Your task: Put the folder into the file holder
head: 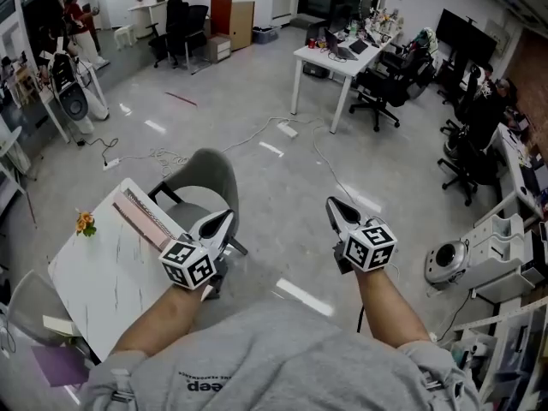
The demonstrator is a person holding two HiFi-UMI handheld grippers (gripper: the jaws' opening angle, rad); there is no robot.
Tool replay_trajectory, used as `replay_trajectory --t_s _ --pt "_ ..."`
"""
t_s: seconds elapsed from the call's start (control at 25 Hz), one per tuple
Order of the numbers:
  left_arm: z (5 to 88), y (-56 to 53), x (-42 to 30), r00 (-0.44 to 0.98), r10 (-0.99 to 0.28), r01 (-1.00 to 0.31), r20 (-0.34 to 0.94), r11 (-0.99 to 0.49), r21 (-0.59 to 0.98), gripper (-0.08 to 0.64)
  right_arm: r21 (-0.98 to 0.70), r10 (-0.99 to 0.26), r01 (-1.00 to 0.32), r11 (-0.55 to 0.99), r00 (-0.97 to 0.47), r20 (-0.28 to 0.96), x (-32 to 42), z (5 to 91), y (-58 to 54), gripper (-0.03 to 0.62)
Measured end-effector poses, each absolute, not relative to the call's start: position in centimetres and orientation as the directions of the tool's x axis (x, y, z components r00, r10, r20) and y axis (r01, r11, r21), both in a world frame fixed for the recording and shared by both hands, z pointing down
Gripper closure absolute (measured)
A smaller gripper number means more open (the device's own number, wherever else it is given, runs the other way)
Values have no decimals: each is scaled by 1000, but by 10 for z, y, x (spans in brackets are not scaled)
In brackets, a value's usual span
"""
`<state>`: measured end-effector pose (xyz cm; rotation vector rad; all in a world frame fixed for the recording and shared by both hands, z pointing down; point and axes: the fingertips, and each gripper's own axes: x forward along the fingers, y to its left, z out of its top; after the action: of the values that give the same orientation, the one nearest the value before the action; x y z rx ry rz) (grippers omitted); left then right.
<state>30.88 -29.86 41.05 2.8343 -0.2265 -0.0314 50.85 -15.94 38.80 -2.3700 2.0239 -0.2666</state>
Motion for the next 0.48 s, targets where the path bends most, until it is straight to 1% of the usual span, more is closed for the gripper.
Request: replay_trajectory --t_s 0.48 --pt "407 -304 311 986 -164 -150 -22 -943 297 500 -87 -984 -986 -142 131 124 510 387 -166 589"
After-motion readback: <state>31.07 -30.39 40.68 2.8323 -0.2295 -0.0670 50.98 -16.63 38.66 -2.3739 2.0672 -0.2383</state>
